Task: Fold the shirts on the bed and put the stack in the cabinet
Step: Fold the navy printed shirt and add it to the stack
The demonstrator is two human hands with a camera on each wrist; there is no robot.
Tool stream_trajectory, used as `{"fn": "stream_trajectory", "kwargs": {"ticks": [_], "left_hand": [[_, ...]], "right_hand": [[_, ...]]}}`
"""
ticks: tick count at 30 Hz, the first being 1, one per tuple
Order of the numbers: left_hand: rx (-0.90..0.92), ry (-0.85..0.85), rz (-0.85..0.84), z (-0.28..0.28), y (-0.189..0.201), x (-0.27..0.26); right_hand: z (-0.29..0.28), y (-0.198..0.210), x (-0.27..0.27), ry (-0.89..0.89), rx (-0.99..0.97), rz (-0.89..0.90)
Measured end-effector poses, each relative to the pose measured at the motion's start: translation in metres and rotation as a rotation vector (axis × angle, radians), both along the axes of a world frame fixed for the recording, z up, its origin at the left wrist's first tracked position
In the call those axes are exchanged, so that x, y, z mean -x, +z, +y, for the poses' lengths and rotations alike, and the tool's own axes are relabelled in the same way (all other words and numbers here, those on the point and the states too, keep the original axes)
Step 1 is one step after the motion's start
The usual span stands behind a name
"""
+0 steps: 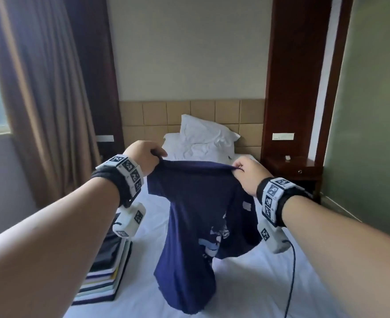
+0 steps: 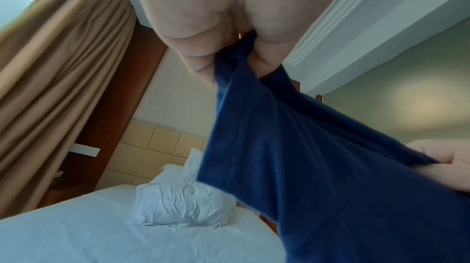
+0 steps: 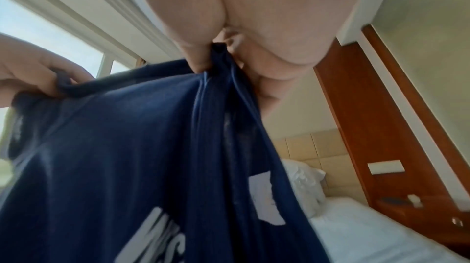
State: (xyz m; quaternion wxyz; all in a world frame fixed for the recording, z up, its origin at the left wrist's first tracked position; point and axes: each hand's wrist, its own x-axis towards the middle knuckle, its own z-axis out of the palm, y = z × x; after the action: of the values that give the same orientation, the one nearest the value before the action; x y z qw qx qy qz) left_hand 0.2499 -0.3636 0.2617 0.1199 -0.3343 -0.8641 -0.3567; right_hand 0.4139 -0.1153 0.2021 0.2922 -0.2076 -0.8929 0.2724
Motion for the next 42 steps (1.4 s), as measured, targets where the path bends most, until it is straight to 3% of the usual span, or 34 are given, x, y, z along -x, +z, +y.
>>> {"fn": "stream_trajectory", "kwargs": {"ticks": [4, 6, 10, 12, 18, 22, 27, 30, 38, 42], "left_hand": [[-0.061, 0.002, 0.013, -0.013, 0.023, -0.029], [0.021, -0.058, -0.029, -0.014, 0.031, -0.049], [0.060, -0.404, -0.270, -0.002, 0.040, -0.100], [0.065, -0.485, -0.323, 0.006, 0.041, -0.125], [0.156, -0.382, -0.156, 0.014, 0.057, -0.164], [-0.108, -0.349, -0.246, 0.014, 0.075, -0.176], [-0.450, -0.356, -0.376, 0.013, 0.089, -0.183], [-0.542, -0.393, -0.448, 0.008, 0.096, -0.178], [-0.712, -0.385, -0.458, 0.001, 0.107, -0.168], [-0.733, -0.385, -0.460, -0.004, 0.111, -0.165]], "right_hand": [[-0.019, 0.043, -0.038, 0.043, -0.157, -0.030], [-0.032, 0.062, -0.052, 0.060, -0.191, 0.010], [-0.062, 0.088, -0.064, 0.113, -0.233, 0.029], [-0.072, 0.094, -0.065, 0.145, -0.213, 0.035], [-0.079, 0.095, -0.086, 0.101, -0.057, 0.150], [-0.075, 0.086, -0.102, 0.272, 0.291, 0.138], [-0.070, 0.059, -0.125, 0.338, 0.206, -0.221], [-0.067, 0.040, -0.130, 0.335, 0.212, -0.318], [-0.080, 0.035, -0.123, 0.349, 0.225, -0.115], [-0.078, 0.045, -0.124, 0.258, 0.202, -0.017]]}}
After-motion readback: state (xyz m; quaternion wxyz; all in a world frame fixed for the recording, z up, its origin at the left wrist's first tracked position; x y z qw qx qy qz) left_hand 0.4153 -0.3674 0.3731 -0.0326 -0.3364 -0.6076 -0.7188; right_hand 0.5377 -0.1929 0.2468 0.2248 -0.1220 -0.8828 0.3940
